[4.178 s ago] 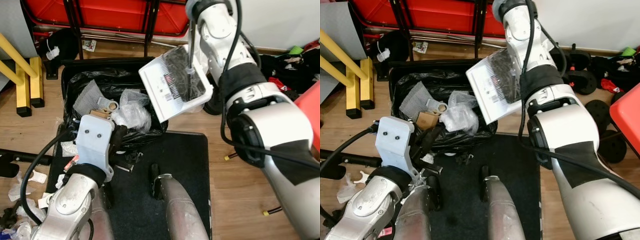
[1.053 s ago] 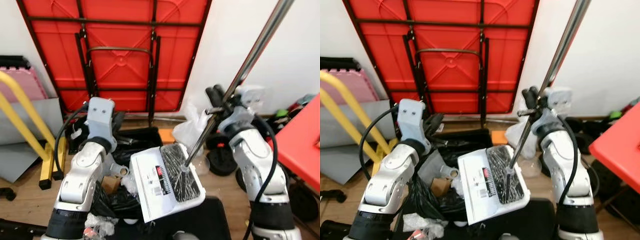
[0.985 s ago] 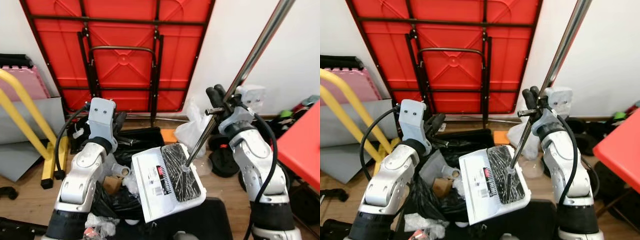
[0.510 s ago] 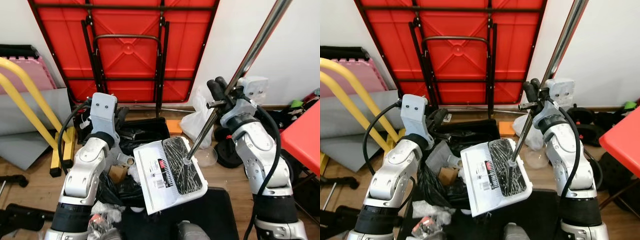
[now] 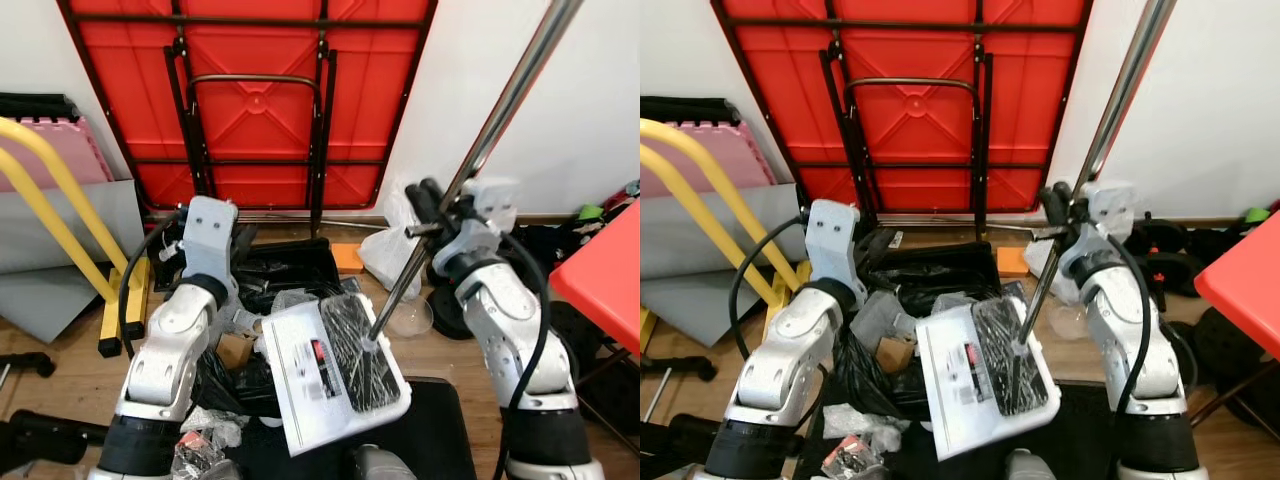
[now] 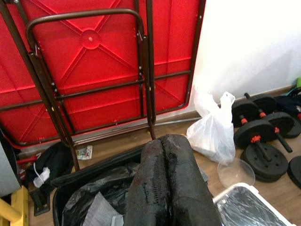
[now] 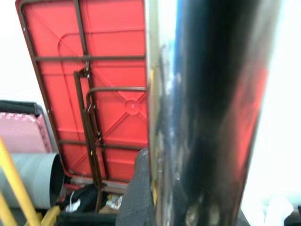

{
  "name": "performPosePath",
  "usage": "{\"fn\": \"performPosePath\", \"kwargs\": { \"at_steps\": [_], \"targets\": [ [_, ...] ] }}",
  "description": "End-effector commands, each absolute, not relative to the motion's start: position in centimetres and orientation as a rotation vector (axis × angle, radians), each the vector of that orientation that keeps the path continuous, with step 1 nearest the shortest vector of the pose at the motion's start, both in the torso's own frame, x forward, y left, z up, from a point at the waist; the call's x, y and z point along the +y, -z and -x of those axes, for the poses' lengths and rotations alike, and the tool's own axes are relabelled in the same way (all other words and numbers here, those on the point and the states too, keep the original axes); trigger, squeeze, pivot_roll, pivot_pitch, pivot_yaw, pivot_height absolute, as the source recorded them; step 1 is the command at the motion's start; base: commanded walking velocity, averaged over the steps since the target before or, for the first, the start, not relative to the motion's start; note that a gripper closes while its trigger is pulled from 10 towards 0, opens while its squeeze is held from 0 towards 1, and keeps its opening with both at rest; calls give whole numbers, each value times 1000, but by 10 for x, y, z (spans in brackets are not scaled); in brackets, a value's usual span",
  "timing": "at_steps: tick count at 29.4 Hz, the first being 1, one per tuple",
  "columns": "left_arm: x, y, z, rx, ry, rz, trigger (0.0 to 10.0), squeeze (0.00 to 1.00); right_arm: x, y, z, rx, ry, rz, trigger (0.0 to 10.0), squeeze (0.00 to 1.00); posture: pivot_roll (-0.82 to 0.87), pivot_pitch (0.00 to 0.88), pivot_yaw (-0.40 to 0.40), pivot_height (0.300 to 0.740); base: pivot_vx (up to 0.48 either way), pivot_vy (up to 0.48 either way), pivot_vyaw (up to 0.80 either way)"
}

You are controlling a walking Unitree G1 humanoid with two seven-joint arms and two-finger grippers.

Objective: Sweep floor

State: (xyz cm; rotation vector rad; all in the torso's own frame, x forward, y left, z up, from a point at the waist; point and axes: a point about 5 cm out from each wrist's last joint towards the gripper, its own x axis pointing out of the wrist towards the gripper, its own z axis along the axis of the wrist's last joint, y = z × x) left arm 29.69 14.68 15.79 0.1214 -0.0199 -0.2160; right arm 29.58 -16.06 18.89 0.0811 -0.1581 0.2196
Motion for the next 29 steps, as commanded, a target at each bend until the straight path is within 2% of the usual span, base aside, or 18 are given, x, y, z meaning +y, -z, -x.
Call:
{"fn": "performPosePath", "kwargs": {
  "at_steps": [1,18,23,29],
  "targets": [
    [146,-153,-295,3,236,-132,10000,0,-160,-205,-292,-235,-221,-75,10000,0,-164,96,-88,740,0,0,0],
    [146,-153,-297,7,231,-137,10000,0,-160,-207,-295,-245,-212,-70,10000,0,-158,90,-88,740,0,0,0],
    [146,-153,-297,7,234,-145,10000,0,-159,-208,-296,-240,-215,-74,10000,0,-156,86,-87,740,0,0,-738],
    [145,-153,-297,6,240,-151,10000,0,-157,-209,-296,-248,-222,-73,10000,0,-153,83,-86,740,-240,0,0]
  ]
}}
